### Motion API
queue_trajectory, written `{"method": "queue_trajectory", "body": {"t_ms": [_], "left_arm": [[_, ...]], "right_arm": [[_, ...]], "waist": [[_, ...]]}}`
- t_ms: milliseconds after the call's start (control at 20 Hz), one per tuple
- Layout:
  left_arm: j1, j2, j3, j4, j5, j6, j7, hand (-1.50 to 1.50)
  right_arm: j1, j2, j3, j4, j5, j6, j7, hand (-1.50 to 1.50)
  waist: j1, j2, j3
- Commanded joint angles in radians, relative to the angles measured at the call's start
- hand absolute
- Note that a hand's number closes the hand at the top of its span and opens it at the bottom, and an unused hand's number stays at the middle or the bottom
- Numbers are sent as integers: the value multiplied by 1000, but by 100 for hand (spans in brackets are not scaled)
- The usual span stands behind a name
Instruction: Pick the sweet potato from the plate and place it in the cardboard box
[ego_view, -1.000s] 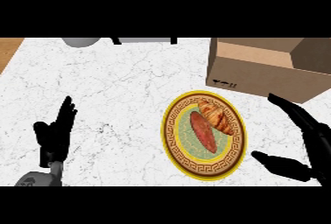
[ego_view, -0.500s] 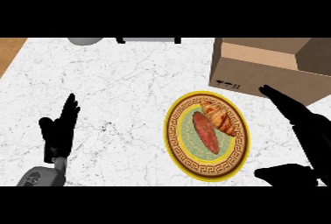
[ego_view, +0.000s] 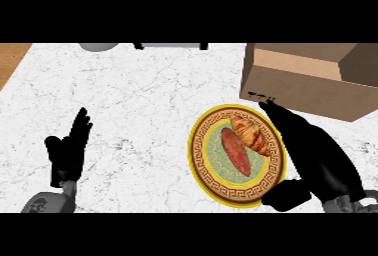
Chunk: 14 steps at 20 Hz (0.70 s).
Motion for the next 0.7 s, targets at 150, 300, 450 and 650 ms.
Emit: {"method": "queue_trajectory", "body": {"t_ms": [150, 300, 450, 650], "left_arm": [[1, -21, 3, -35, -27, 19, 46, 0], [11, -9, 26, -35, -16, -24, 22, 0], [6, -6, 30, -49, -43, 1, 65, 0], [0, -25, 38, 8, -40, -22, 23, 0]], "right_arm": [[-49, 116, 47, 31, 14, 105, 192, -150], [-27, 163, 50, 49, 25, 93, 188, -150], [-52, 228, 74, 126, 107, 69, 178, -150], [-99, 274, 97, 174, 123, 120, 257, -150]], "waist": [[-8, -2, 1], [-10, -2, 1], [-6, -1, 1], [-7, -1, 0]]}}
